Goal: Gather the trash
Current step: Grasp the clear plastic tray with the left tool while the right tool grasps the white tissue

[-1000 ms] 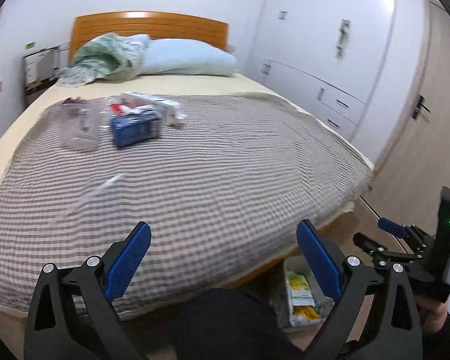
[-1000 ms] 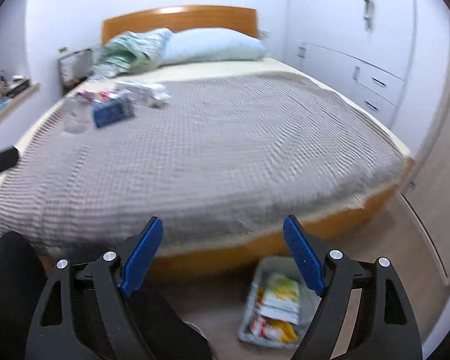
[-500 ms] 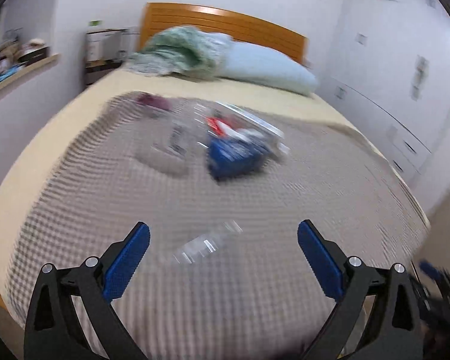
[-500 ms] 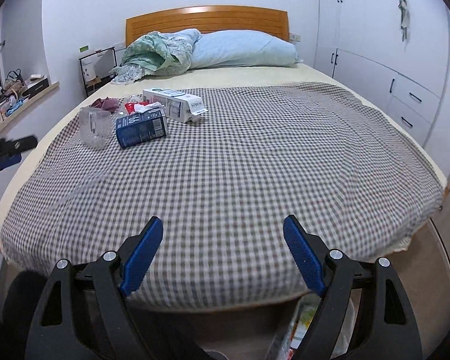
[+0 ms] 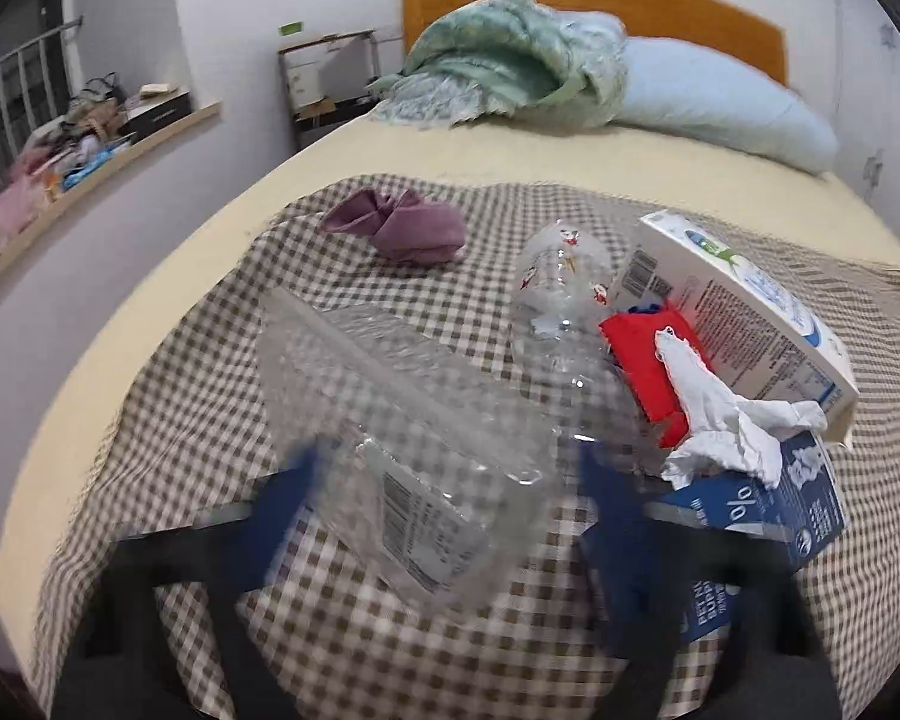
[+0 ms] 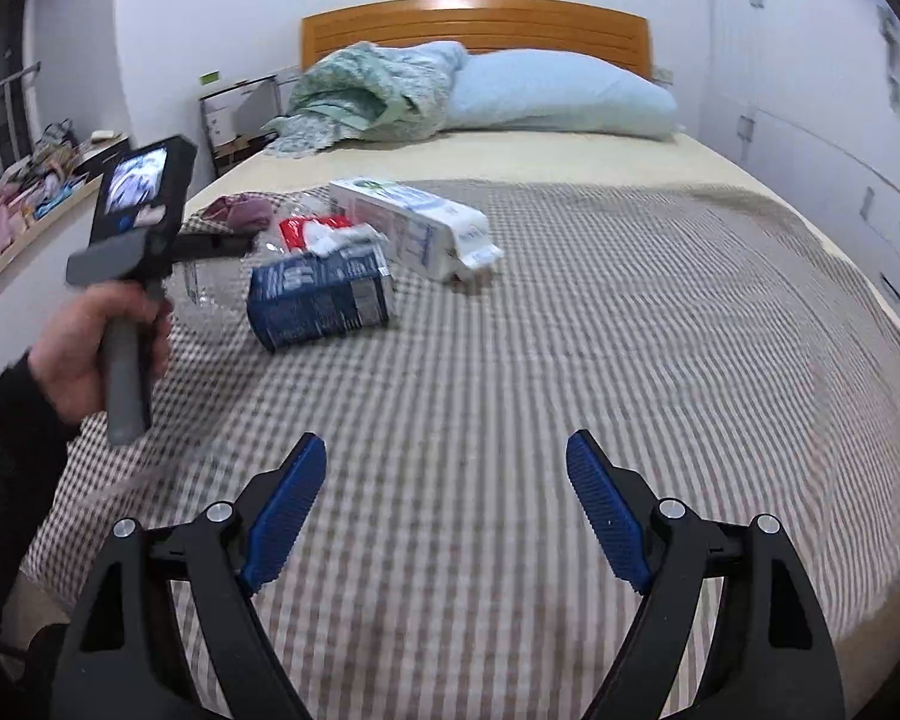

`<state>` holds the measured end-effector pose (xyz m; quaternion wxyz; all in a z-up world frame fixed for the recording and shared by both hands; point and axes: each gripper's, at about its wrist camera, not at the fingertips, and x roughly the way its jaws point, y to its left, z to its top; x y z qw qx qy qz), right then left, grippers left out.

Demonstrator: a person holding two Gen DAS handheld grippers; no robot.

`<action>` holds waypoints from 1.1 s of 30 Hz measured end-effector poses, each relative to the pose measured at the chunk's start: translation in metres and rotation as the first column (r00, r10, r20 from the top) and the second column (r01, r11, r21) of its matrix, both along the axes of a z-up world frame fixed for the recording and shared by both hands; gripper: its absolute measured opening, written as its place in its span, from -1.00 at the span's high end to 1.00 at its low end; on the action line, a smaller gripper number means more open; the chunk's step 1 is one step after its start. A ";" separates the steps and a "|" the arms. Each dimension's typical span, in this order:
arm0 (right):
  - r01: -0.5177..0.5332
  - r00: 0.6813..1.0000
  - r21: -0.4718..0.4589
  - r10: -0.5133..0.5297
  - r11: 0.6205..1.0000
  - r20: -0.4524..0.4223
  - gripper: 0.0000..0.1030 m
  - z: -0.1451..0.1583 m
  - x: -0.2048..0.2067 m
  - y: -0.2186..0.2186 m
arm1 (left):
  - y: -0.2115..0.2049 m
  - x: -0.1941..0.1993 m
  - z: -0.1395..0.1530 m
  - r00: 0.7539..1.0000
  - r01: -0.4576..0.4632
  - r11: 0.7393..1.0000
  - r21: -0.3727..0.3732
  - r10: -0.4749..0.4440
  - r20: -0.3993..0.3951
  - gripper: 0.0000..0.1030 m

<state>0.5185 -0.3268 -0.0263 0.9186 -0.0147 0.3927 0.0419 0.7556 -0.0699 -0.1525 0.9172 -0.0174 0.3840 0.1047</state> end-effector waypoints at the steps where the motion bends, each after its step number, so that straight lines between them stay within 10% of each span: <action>1: -0.026 1.000 -0.013 0.027 1.000 0.002 -0.53 0.001 0.014 0.005 | 0.012 -0.014 0.003 0.999 0.003 1.000 -0.021 -0.002 0.037 -0.07; 6: -0.198 0.979 -0.017 0.198 0.980 -0.041 -0.53 -0.006 0.103 0.039 | 0.077 -0.072 0.004 0.992 0.119 0.980 -0.161 -0.109 0.067 0.46; 13: -0.246 0.955 0.036 0.249 0.969 -0.161 -0.53 -0.035 0.247 0.097 | 0.141 -0.120 0.014 0.990 0.137 0.956 -0.260 -0.123 0.069 0.55; 16: -0.208 0.937 0.032 0.209 0.978 -0.282 0.10 -0.054 0.274 0.106 | 0.145 -0.135 0.026 0.987 0.148 0.954 -0.260 -0.129 0.092 0.55; 18: -0.198 0.925 0.042 0.201 0.979 -0.322 0.88 -0.058 0.278 0.106 | 0.145 -0.145 0.037 0.985 0.162 0.951 -0.265 -0.137 0.109 0.55; 20: -0.176 0.928 0.046 0.181 0.983 -0.325 1.00 -0.050 0.268 0.105 | 0.142 -0.158 0.050 0.981 0.171 0.954 -0.246 -0.144 0.127 0.55; 28: -0.169 0.983 0.083 0.174 0.982 -0.060 1.00 0.069 0.156 0.071 | 0.122 -0.240 0.115 0.953 0.220 0.959 -0.176 -0.173 0.248 0.55; 32: -0.245 0.961 0.072 0.252 0.967 -0.112 1.00 0.074 0.136 0.064 | 0.115 -0.265 0.126 0.950 0.240 0.949 -0.203 -0.187 0.249 0.54; 33: -0.245 0.960 0.063 0.252 0.967 -0.120 0.71 0.069 0.135 0.065 | 0.114 -0.268 0.127 0.951 0.240 0.948 -0.208 -0.186 0.247 0.54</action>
